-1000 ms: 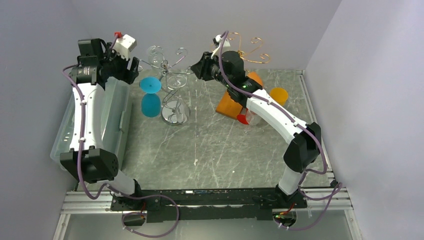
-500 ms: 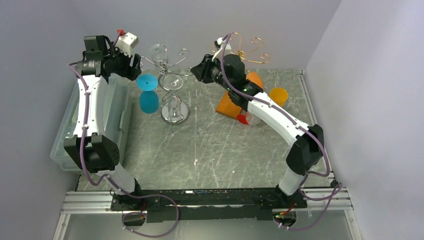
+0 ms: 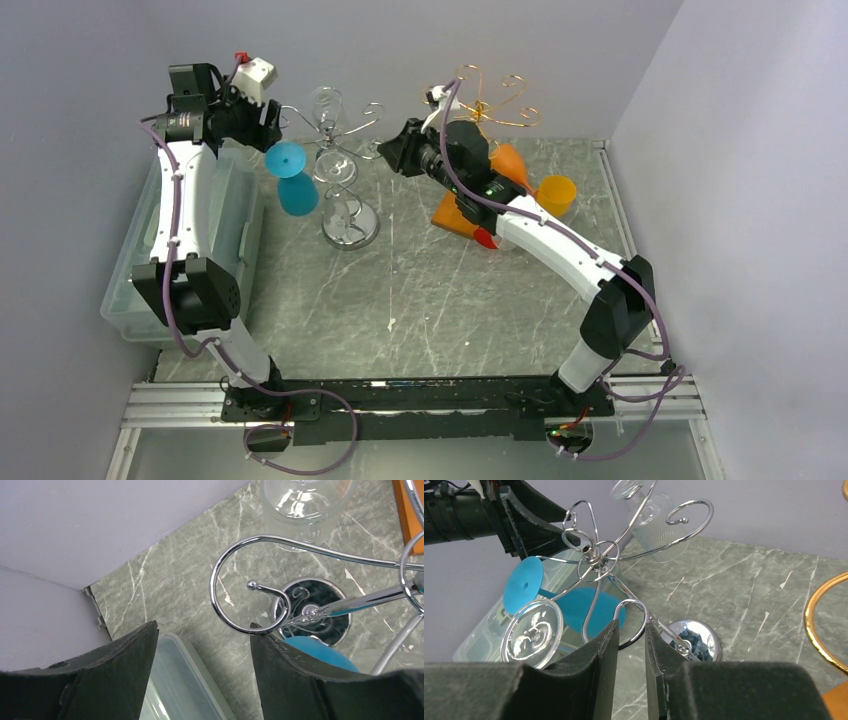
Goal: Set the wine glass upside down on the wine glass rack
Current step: Adjust the wine rack at the center of the board.
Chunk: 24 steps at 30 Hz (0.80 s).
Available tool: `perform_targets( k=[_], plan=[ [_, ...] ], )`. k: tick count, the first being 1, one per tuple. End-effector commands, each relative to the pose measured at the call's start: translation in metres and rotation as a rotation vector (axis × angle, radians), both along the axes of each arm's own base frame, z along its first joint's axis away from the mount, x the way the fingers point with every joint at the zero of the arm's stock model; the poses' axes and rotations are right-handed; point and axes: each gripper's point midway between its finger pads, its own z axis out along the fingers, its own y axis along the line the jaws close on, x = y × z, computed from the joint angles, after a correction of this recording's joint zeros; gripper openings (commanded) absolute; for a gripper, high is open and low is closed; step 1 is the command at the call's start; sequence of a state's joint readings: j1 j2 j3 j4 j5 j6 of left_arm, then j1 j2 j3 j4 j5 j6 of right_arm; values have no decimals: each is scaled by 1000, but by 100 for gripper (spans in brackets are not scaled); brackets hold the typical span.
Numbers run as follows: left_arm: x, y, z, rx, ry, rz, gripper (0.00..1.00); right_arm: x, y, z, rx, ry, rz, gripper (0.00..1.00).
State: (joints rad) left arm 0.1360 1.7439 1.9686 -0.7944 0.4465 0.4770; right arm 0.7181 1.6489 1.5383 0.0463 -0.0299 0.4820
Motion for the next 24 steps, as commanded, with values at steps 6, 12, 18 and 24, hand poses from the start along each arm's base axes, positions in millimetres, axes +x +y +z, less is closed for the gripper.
perform_targets(
  k=[6,12,18,24],
  plan=[
    [25,2,49,37,-175,-15,73,-36,21,-5,4,25,98,26],
    [34,-10,54,46,-190,-49,74,-40,17,-8,19,35,78,26],
    [38,-23,48,67,-184,-80,75,-47,16,-9,26,39,76,28],
    [40,-20,45,90,-182,-59,76,-39,14,-10,-18,35,51,37]
  ],
)
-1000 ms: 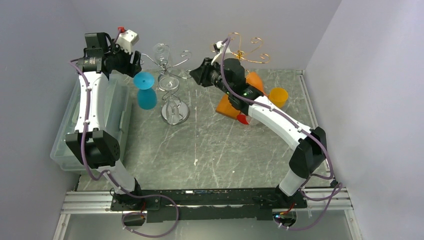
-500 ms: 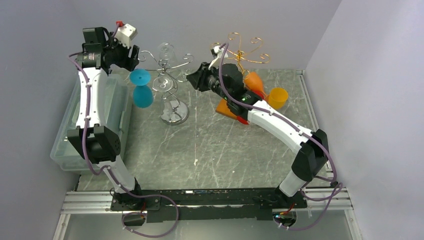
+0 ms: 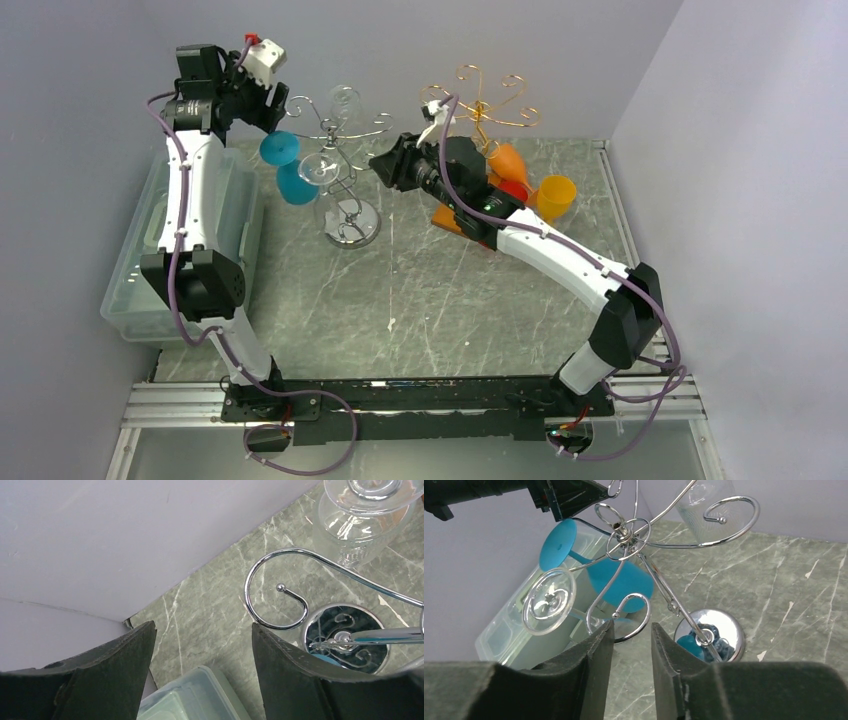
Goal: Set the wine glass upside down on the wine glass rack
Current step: Adjust the wine rack at the center of the board.
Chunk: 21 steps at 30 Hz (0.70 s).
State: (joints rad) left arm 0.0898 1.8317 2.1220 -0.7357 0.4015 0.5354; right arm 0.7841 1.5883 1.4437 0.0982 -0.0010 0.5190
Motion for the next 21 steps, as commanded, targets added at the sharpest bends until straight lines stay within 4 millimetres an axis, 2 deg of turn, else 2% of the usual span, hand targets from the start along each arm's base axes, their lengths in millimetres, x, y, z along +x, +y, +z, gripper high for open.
perform_targets(
  k=[1,8,12,21],
  plan=[
    [5,-9,11,14,-43,-21,77,-4,0,-5,-61,16,11,39],
    [5,3,28,43,-108,32,82,14,-27,4,-95,23,-46,51],
    [2,9,34,59,-119,52,99,15,-45,14,-109,5,-71,54],
    [-5,13,46,68,-134,81,100,27,-71,28,-146,-9,-128,56]
  ],
)
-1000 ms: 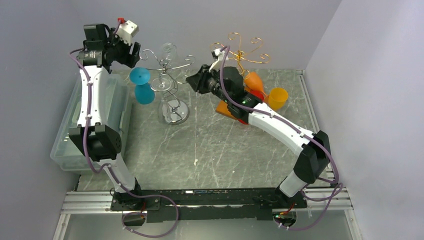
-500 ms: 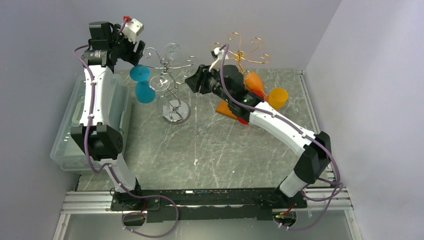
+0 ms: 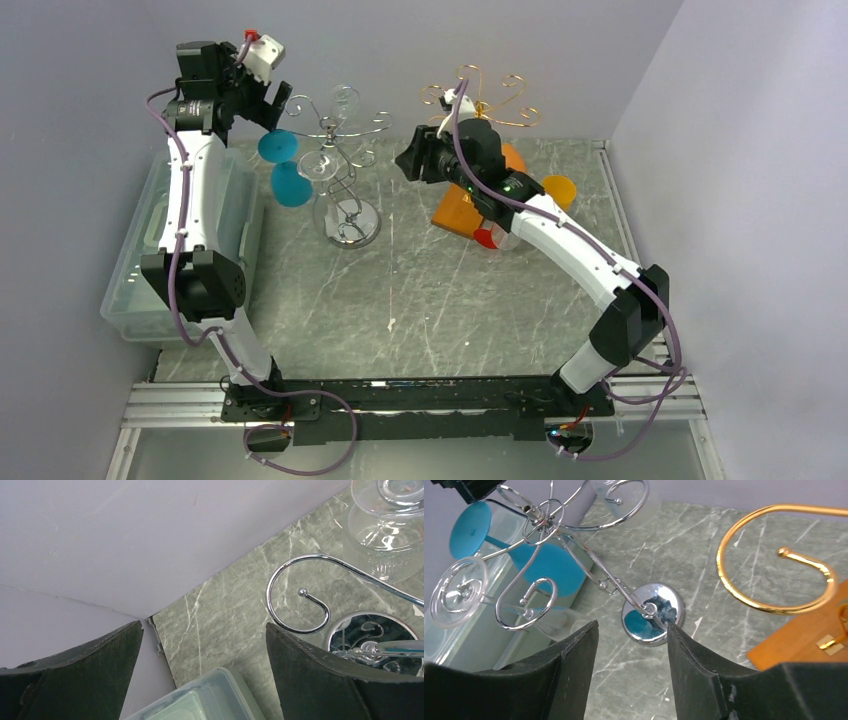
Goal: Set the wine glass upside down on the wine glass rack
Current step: Adjust the wine rack at the center of the board, then pick up the wine glass at the center of the board.
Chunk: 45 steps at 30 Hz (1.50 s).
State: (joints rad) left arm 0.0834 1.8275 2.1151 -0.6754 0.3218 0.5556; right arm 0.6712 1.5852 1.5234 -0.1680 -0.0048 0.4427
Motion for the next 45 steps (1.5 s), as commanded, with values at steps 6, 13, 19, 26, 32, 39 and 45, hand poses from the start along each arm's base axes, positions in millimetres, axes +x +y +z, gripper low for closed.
perform_targets(
  k=[6,13,19,26,32,39,45],
  plan=[
    [-26,14,56,66,-100,67,100,2,-56,65,-13,-111,-123,62],
    [-46,21,81,84,-139,111,99,-10,-111,49,-56,-63,-254,100],
    [-69,16,109,57,-229,112,100,-20,-176,39,-74,-11,-425,100],
    [-98,10,128,-24,-248,133,100,-15,-261,9,-169,73,-654,100],
    [-148,-31,107,-197,-88,-5,99,-7,-307,-15,-223,126,-765,100],
    [-208,-68,84,-297,60,-162,99,11,-340,-41,-252,205,-836,86],
    [-224,-69,67,-296,162,-159,100,25,-328,-77,-237,273,-772,68]
  ],
)
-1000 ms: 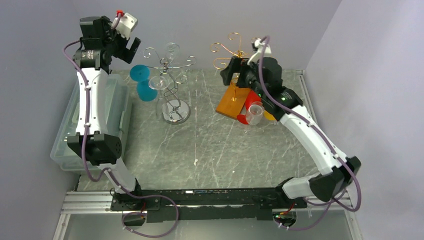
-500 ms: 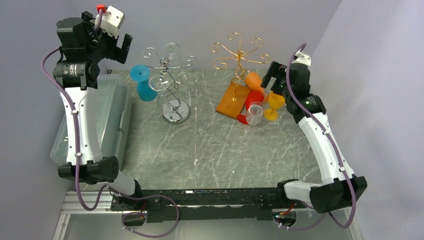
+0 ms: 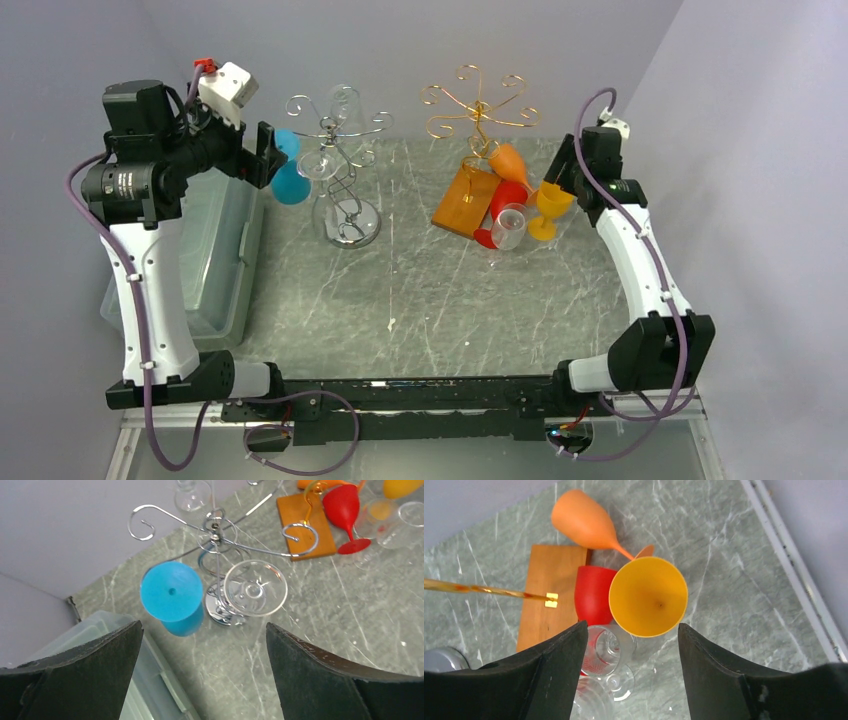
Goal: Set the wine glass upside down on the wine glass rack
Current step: Pick up the wine glass at the center of the board.
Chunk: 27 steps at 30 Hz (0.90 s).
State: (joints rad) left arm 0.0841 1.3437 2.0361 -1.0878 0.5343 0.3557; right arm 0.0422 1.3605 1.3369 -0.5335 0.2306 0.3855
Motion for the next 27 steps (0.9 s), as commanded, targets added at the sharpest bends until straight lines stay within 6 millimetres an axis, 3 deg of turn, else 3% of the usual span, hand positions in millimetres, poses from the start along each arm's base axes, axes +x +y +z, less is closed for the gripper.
perform_targets(
  k=[1,5,13,17,21,23,27],
  plan=[
    [-20,-10,-15,-33,107,-44,99,10,10,-16,28,10,46,67],
    [-24,-6,-23,-11,136,-32,99,21,13,-39,36,48,60,65],
    [-32,2,-21,47,123,-12,99,40,21,-79,92,125,52,58],
    [-35,3,-18,56,112,-8,99,41,15,-87,72,130,22,46],
    [-41,-2,-16,44,113,-35,100,38,6,-75,42,111,-15,15],
    [-42,-4,-16,40,117,-47,99,29,-1,-58,23,72,-44,4],
    [-45,-7,-17,42,108,-71,98,5,-13,-14,-7,-28,-94,0]
  ],
)
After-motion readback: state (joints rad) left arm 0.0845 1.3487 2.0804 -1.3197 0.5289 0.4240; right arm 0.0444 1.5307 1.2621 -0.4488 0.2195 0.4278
